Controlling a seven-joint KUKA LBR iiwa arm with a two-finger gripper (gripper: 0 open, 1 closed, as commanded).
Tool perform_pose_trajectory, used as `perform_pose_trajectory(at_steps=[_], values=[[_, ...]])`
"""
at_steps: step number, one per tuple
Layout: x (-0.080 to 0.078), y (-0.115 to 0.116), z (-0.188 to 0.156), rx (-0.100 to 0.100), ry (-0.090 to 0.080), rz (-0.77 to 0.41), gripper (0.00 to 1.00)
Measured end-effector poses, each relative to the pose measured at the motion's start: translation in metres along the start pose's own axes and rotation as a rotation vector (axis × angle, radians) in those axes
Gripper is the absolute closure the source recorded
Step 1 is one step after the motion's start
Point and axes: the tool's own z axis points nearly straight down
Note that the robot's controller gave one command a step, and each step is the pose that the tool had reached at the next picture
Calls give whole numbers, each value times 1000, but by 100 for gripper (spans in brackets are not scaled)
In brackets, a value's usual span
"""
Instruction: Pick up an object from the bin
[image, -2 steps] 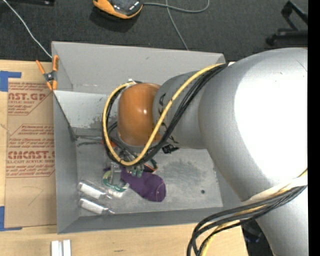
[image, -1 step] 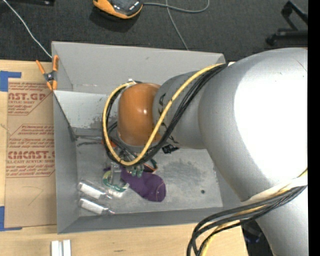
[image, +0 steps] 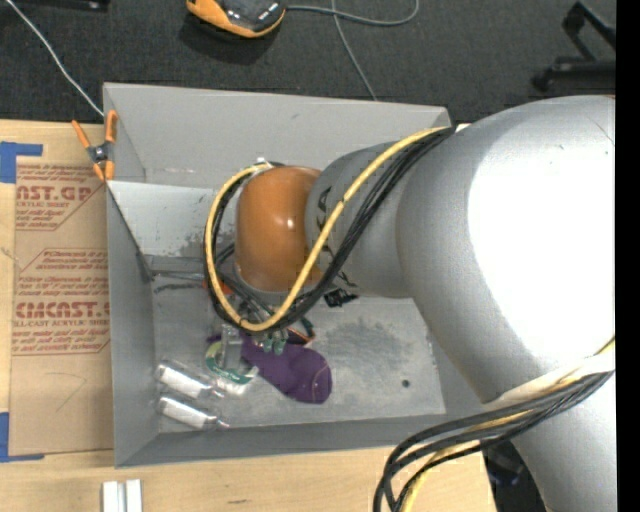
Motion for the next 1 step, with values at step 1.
perform_pose_trajectory(at_steps=[1], values=[[0,0,0,0,0,0,100]])
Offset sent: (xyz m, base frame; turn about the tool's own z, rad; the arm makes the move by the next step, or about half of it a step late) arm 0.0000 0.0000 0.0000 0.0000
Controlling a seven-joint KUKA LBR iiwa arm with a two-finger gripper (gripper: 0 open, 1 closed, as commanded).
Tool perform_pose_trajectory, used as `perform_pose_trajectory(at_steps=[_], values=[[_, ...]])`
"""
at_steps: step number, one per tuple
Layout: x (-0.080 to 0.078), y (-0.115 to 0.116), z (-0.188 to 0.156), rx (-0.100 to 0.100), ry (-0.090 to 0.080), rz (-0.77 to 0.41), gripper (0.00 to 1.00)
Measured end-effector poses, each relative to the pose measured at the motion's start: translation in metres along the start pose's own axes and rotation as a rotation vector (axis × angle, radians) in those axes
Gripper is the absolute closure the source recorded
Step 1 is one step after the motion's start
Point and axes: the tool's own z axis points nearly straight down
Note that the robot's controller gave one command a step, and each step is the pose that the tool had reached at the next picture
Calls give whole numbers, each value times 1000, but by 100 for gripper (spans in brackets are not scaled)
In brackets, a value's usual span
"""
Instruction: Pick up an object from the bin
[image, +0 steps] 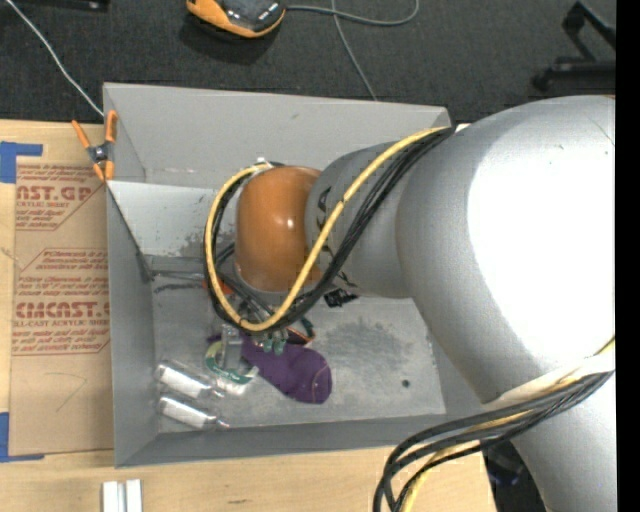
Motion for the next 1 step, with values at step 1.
perform_pose_trajectory(at_steps=[1], values=[[0,0,0,0,0,0,100]])
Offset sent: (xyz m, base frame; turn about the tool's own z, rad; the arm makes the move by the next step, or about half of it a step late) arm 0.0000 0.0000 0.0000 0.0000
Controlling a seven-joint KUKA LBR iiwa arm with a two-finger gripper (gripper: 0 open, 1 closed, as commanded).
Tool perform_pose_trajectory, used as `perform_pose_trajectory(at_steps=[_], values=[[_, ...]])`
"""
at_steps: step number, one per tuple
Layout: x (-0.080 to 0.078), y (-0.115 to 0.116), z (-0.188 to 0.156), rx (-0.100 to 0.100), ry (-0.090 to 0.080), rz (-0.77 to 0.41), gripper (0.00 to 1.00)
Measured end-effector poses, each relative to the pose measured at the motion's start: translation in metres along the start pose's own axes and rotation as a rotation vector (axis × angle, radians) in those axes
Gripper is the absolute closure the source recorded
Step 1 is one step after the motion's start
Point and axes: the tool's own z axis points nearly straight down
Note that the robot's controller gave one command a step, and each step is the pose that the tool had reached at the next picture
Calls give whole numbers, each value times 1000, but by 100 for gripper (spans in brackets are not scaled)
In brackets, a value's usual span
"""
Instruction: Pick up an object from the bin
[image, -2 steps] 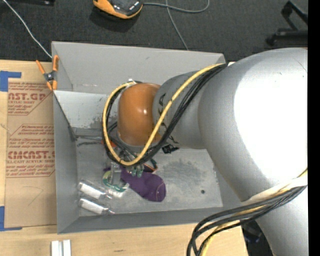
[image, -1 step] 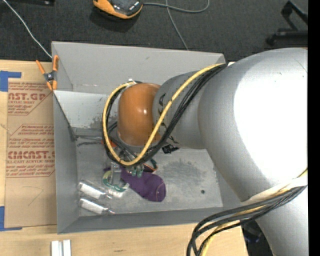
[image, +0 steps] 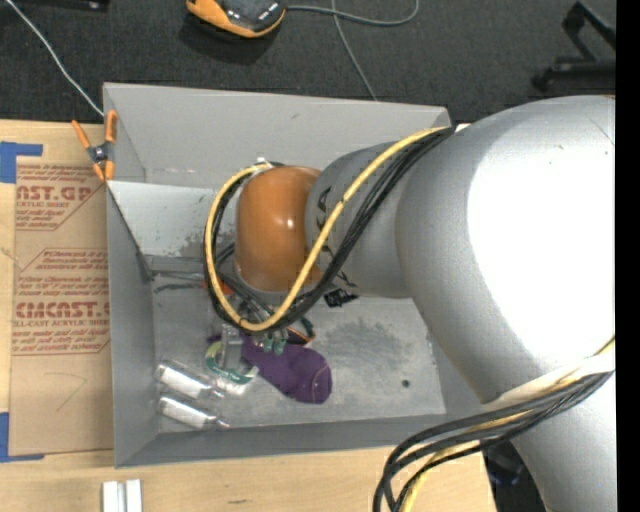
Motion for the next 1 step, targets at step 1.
perform_pose_trajectory(at_steps=[1], values=[[0,0,0,0,0,0,100]])
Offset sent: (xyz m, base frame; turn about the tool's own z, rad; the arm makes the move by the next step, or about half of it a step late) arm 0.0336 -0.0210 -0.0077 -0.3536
